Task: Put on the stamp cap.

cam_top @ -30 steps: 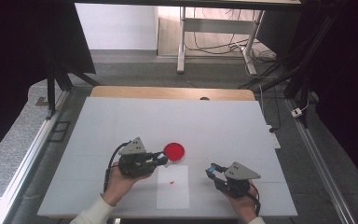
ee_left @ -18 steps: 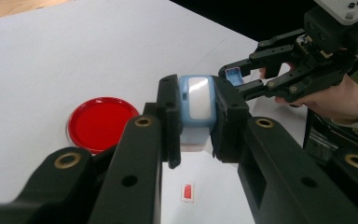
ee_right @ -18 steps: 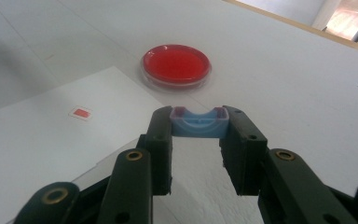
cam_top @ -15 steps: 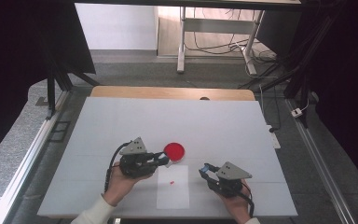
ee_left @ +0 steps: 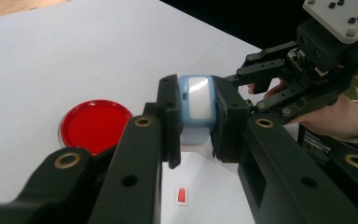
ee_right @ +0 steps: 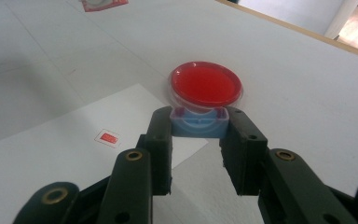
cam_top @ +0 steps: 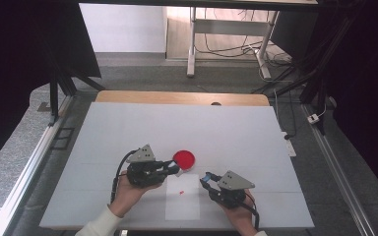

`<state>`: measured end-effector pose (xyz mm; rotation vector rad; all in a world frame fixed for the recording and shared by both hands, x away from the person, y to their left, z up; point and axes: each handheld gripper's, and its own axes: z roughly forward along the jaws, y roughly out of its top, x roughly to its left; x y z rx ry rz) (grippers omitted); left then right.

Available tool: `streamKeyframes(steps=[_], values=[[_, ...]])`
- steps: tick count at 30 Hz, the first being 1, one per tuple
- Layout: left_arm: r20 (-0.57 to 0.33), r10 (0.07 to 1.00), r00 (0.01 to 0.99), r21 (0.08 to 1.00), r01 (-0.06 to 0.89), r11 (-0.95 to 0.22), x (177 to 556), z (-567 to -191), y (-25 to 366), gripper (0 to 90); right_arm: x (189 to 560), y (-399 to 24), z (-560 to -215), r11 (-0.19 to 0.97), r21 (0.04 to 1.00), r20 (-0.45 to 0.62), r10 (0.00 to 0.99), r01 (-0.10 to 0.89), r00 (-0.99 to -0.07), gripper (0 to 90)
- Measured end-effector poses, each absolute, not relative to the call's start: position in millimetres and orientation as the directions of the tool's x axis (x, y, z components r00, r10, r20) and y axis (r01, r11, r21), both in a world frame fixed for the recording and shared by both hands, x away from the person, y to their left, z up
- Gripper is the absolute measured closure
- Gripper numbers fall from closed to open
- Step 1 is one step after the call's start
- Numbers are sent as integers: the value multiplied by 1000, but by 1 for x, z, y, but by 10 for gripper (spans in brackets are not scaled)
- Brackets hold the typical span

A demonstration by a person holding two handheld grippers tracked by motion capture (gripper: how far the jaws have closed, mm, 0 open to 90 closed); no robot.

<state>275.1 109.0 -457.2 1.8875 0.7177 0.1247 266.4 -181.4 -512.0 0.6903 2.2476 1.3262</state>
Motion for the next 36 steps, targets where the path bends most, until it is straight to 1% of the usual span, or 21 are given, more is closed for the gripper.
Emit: streamKeyframes(steps=[13, 36], values=[[-231, 530, 816, 869, 418, -265, 275, -458, 107, 750, 267, -170, -513, 414, 890, -119, 610, 188, -783, 644], [-231, 530, 816, 869, 418, -265, 276, -460, 102, 750, 267, -139, -513, 408, 898, -121, 586, 163, -801, 643]])
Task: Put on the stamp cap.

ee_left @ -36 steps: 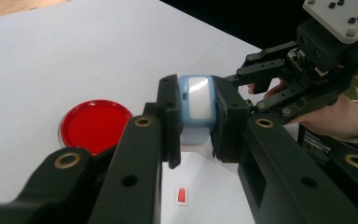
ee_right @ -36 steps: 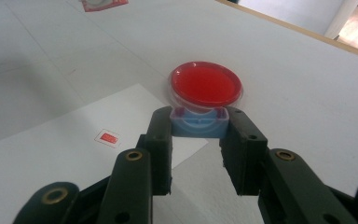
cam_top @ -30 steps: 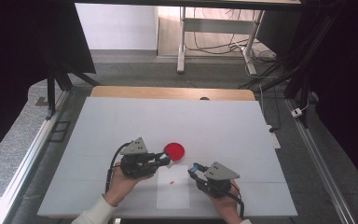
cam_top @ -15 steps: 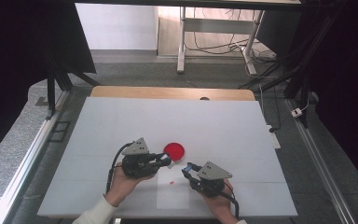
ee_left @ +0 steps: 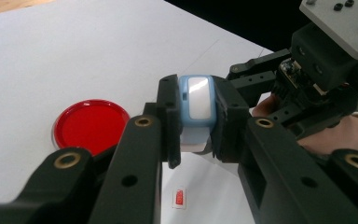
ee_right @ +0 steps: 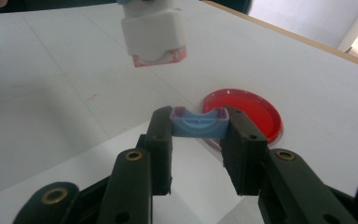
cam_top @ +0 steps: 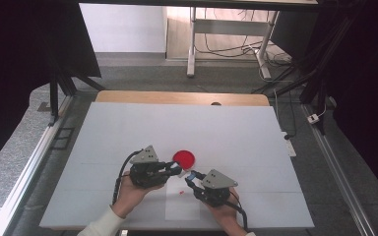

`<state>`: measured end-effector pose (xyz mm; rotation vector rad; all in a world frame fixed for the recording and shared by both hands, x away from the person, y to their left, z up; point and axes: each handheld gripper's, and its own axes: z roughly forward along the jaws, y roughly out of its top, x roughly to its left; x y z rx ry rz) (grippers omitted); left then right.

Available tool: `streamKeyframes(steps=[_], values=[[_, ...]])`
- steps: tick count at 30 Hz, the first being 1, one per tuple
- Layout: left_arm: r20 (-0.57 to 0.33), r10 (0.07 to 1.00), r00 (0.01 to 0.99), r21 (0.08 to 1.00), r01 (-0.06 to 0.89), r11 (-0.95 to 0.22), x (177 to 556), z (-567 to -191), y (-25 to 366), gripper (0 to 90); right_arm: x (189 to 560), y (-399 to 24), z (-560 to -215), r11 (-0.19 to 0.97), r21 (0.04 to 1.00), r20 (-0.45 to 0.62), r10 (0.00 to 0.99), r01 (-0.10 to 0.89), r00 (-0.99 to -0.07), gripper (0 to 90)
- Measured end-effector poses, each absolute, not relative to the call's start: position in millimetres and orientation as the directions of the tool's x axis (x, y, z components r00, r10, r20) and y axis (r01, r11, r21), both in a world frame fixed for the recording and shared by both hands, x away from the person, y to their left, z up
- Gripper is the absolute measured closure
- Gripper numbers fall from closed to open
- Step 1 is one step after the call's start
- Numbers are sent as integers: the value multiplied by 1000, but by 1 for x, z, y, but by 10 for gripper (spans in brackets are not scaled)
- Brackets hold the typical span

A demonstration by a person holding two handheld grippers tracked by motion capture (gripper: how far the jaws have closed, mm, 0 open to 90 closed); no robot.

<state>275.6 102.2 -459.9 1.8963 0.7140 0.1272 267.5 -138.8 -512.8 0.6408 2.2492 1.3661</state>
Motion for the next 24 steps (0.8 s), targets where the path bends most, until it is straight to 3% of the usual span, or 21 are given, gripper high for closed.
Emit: streamKeyframes(steps=[24], values=[[-219, 551, 805, 866, 421, -271, 274, -464, 94, 750, 264, -122, -515, 410, 902, -146, 587, 137, -797, 644]])
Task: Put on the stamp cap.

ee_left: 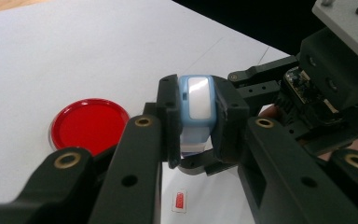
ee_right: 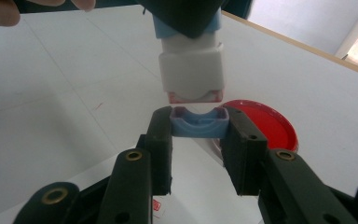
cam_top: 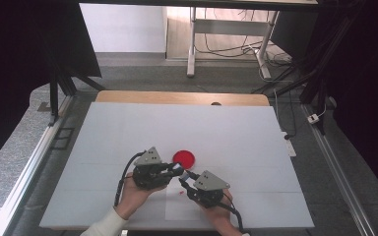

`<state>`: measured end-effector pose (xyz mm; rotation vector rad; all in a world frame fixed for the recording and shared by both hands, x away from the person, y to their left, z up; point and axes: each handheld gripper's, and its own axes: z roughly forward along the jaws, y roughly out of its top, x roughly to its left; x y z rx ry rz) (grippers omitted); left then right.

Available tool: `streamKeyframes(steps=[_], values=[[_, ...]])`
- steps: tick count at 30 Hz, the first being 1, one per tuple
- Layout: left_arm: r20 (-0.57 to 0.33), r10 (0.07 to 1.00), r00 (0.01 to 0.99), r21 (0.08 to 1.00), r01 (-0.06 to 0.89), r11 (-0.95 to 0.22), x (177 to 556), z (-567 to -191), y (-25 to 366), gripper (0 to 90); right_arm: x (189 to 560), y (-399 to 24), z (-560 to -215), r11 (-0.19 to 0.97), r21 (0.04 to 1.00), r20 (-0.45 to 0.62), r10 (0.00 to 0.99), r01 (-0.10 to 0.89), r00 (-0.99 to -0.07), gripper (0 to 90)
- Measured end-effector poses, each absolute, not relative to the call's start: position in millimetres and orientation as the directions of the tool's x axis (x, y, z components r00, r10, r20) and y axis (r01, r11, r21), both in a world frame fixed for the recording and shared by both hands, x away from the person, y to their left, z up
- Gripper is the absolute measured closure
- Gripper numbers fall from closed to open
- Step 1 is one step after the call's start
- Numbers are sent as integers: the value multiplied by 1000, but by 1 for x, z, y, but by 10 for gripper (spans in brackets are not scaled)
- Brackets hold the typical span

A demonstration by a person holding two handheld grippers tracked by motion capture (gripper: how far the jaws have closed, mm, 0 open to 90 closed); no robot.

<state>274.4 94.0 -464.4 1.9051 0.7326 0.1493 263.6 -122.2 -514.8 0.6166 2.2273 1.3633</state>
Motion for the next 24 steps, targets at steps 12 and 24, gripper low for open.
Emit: streamKeyframes(steps=[12, 24], values=[[-220, 555, 803, 864, 424, -271, 274, -465, 92, 751, 262, -120, -515, 419, 900, -171, 594, 121, -786, 644], [-222, 556, 801, 860, 430, -276, 274, -468, 89, 751, 261, -120, -516, 421, 900, -184, 600, 112, -779, 644]])
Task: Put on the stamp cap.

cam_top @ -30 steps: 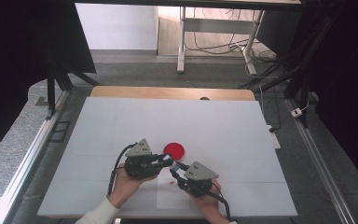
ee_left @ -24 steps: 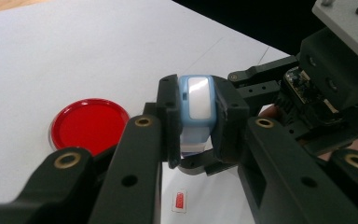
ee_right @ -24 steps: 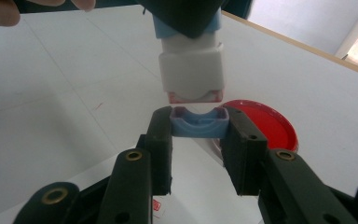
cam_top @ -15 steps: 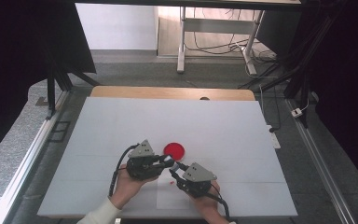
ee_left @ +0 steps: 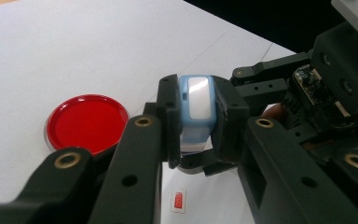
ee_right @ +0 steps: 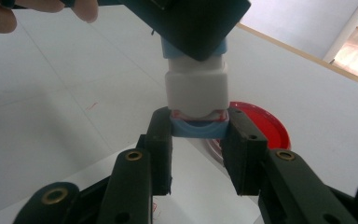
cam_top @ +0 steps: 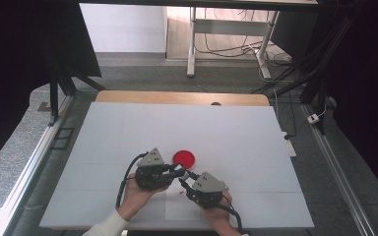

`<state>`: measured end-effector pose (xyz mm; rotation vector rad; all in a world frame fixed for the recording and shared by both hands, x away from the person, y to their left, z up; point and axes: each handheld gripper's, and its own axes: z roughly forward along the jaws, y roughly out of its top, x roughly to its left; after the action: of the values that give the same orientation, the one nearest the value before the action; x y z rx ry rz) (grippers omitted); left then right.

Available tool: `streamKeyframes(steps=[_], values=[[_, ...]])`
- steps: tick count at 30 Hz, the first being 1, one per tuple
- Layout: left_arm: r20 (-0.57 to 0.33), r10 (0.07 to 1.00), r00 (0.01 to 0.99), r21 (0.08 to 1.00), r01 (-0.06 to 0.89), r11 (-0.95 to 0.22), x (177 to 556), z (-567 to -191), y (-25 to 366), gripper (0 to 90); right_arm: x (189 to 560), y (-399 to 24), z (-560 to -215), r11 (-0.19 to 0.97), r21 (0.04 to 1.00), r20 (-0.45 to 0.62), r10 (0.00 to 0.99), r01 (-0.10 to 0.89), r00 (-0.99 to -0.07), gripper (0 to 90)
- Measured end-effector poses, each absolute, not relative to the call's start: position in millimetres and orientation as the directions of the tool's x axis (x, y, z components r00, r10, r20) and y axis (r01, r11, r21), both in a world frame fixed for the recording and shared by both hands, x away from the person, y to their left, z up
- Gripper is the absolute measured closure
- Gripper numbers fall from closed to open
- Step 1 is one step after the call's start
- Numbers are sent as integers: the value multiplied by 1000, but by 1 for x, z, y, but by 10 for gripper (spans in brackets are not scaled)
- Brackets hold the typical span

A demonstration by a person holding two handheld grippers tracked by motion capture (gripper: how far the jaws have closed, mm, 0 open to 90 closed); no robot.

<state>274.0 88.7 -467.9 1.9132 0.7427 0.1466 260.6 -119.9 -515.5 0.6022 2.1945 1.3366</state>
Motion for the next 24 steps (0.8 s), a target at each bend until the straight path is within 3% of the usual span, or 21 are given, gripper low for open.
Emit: streamKeyframes(steps=[24], values=[[-244, 558, 793, 857, 445, -259, 275, -469, 89, 752, 255, -119, -516, 459, 886, -266, 610, 59, -746, 645]])
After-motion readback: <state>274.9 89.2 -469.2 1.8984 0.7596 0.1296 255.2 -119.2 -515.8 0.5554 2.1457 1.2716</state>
